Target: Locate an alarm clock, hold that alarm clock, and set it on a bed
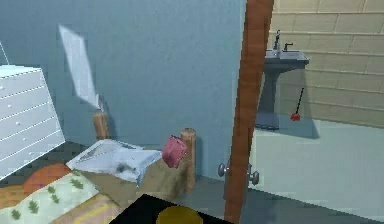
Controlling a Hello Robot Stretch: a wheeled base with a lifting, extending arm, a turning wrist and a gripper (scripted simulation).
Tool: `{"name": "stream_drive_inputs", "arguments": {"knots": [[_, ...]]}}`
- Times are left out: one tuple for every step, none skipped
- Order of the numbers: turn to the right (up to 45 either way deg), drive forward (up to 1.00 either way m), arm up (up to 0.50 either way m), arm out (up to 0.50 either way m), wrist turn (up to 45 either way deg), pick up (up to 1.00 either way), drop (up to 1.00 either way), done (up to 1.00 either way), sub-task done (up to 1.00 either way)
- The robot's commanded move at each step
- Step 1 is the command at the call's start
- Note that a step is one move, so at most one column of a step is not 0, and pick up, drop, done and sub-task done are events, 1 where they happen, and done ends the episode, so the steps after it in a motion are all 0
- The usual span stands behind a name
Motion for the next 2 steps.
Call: {"name": "stream_drive_inputs", "arguments": {"knots": [[42.0, 0.0, 0.0, 0.0, 0.0, 0.0, 0.0, 0.0, 0.0], [-45.0, 0.0, 0.0, 0.0, 0.0, 0.0, 0.0, 0.0, 0.0]]}}
